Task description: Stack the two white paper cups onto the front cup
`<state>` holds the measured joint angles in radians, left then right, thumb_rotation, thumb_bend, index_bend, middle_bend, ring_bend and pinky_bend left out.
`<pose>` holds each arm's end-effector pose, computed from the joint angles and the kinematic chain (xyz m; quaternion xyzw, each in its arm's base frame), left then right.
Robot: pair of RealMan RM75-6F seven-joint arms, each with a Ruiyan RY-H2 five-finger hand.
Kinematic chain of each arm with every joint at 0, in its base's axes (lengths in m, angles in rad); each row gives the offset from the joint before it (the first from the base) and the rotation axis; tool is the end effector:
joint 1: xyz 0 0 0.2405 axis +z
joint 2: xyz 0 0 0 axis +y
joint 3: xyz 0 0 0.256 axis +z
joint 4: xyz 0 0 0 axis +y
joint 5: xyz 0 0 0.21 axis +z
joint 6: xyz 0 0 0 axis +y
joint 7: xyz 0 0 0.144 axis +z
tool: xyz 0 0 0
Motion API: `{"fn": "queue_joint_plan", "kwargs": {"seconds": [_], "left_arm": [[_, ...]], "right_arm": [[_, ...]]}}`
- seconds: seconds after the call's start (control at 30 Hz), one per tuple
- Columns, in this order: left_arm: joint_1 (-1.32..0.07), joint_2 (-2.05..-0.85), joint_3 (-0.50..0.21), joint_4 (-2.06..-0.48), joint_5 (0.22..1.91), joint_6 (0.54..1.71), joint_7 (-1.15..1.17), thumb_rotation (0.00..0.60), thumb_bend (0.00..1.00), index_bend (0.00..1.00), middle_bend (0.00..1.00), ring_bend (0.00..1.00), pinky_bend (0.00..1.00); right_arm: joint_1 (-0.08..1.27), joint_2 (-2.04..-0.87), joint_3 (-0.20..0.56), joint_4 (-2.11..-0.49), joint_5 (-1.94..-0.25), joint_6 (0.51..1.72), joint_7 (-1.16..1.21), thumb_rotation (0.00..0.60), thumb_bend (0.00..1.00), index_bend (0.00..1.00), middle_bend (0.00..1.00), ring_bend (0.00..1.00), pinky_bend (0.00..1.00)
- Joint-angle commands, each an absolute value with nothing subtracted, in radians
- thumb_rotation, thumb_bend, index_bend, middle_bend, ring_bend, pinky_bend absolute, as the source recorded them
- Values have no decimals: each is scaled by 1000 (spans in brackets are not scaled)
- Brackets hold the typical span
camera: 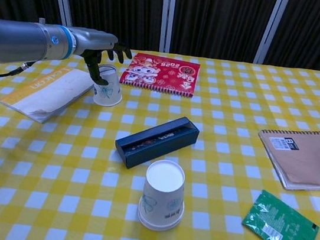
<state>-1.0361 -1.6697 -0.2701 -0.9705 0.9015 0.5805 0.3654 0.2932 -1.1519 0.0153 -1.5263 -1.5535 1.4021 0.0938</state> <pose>-0.1263 0.4587 -0.0257 -0.7696 -0.3556 -0.2783 0.4514 -0.2833 -0.2375 0.1383 0.6612 -0.3566 0.4266 0.5036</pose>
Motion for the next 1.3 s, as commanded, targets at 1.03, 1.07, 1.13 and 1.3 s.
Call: {"fn": "queue_joint_plan", "kwargs": {"seconds": [1.03,1.07,1.13,1.3], "left_arm": [[-884,-1264,-256,-1615,1208,863,158,600,339,430,431,399,521],[-879,-1245,-251,-1647,1236,867,148,600,339,430,431,399,521],[-871,-1220,-238,-1693,1283,875,132,600,338,430,431,399,521],[-854,-1180,-172,-1798,1447,884,83,600,338,440,431,399,521]], "right_arm": [[272,-1160,33,-1547,-1592,1413,55,600,0,0,0,0,0],[271,-1160,33,-1548,-1593,1415,53,600,0,0,0,0,0],[270,-1159,33,-1551,-1596,1418,51,600,0,0,0,0,0],[263,-1156,35,-1557,-1603,1429,46,600,0,0,0,0,0]]}}
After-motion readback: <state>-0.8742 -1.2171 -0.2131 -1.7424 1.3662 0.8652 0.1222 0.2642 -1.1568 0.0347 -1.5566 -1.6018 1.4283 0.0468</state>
